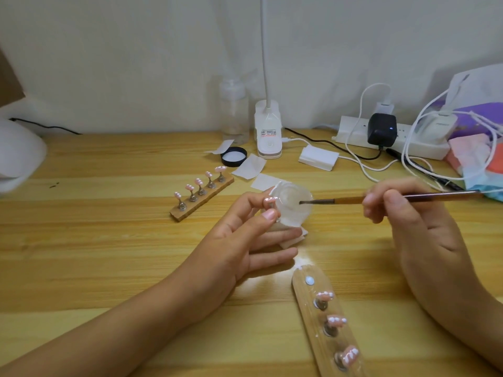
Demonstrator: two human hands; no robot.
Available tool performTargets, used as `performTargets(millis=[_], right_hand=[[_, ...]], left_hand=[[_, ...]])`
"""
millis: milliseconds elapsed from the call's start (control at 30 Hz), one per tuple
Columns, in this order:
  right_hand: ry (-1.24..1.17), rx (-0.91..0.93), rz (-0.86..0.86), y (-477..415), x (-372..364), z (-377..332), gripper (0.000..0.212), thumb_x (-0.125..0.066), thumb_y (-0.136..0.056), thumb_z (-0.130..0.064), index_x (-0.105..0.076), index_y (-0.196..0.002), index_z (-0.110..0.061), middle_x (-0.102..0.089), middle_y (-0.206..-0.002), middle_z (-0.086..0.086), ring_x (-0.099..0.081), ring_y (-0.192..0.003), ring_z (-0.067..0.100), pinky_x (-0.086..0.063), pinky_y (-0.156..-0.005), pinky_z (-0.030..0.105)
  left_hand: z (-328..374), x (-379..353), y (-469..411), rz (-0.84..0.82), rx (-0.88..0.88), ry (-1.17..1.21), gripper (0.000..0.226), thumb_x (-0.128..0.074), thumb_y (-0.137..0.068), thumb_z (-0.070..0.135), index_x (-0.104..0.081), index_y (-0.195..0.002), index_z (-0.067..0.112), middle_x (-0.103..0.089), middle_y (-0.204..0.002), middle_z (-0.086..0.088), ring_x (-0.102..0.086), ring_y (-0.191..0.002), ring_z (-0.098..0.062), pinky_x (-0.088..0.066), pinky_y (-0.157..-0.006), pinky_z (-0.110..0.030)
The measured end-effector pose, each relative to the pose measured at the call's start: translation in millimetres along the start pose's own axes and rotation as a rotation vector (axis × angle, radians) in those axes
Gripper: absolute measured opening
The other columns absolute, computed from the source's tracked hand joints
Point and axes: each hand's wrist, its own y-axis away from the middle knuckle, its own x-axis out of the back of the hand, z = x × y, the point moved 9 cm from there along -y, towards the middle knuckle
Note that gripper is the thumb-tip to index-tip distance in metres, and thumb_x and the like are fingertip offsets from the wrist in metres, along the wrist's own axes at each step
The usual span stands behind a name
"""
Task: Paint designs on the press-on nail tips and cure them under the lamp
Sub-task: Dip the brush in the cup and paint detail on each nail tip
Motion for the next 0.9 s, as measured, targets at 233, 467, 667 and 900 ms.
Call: performTargets(millis=[233,467,667,900], right_hand=[[-0.169,-0.076,0.135,-4,22,14,0.024,-0.041,-0.088,-0.025,-0.061,-0.076,-0.031,-0.052,-0.079,-0.010,-0.043,-0.077,0.013,-0.036,-0.074,0.025],[-0.260,-0.160,0.150,-6,22,22,0.024,-0.046,-0.084,-0.027,-0.070,-0.085,-0.028,-0.062,-0.086,-0.007,-0.054,-0.076,0.011,-0.045,-0.068,0.019],[-0.213,-0.254,0.117,-6,15,29,0.025,-0.047,-0.089,-0.025,-0.071,-0.087,-0.028,-0.064,-0.084,-0.006,-0.059,-0.083,0.011,-0.047,-0.068,0.019],[-0.262,-0.347,0.174,-6,19,38,0.034,-0.042,-0.087,-0.021,-0.073,-0.075,-0.029,-0.063,-0.076,-0.009,-0.058,-0.074,0.006,-0.047,-0.063,0.018]], left_hand=[[2,3,0,0.016,-0.011,-0.032,0.006,-0.061,-0.085,0.031,-0.066,-0.086,0.033,-0.074,-0.092,0.000,-0.071,-0.098,-0.023,-0.058,-0.072,-0.027],[16,22,13,0.235,-0.210,-0.387,0.014,-0.065,-0.075,0.049,-0.064,-0.087,0.041,-0.047,-0.098,0.005,-0.040,-0.051,-0.001,-0.036,-0.050,-0.010],[14,10,15,0.115,-0.183,-0.409,0.015,-0.064,-0.073,0.047,-0.066,-0.085,0.038,-0.056,-0.073,0.022,-0.038,-0.055,-0.003,-0.033,-0.049,-0.016],[12,9,13,0.102,-0.142,-0.395,0.020,-0.066,-0.070,0.045,-0.068,-0.084,0.031,-0.059,-0.071,0.023,-0.048,-0.057,0.002,-0.039,-0.053,-0.013]])
